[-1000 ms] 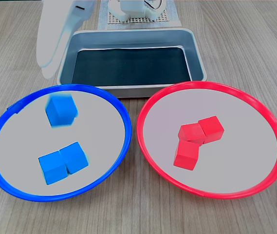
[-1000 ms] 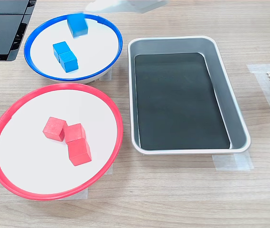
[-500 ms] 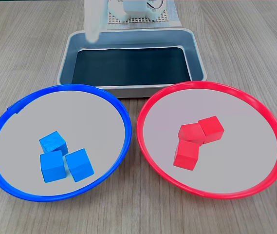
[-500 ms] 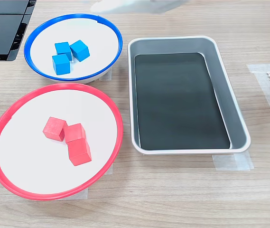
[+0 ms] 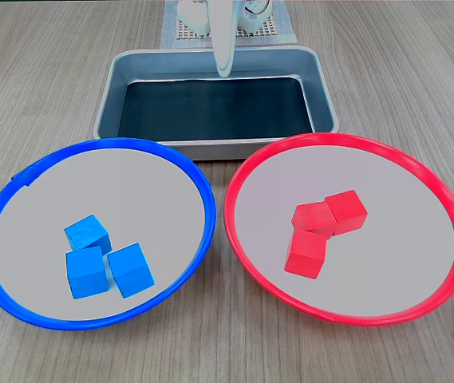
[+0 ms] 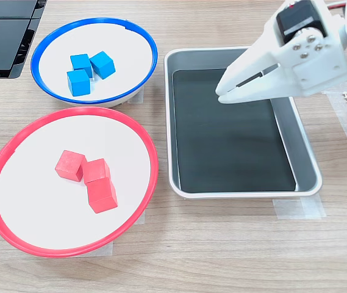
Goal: Move six blocks tray to matching dishes
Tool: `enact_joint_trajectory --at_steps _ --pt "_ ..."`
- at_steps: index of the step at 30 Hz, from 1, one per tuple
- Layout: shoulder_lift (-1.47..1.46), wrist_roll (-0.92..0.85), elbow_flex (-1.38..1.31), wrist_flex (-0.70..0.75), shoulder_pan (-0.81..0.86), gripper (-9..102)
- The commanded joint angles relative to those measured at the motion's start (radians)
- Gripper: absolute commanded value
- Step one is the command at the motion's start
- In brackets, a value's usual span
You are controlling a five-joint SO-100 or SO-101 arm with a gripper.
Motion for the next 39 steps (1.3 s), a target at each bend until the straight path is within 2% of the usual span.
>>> enact_joint_trajectory --at_steps 1,8,14,16,18,39 --pt "0.095 0.006 0.028 0.055 0.012 0" --pt "0.262 0.015 0.028 0.262 0.012 0" --pt "0.262 0.017 0.028 0.262 0.000 0" --pt "0.262 0.014 0.028 0.262 -0.002 6" --pt "0.262 0.014 0.028 0.264 -0.002 0" --pt "0.262 0.014 0.028 0.264 -0.002 0"
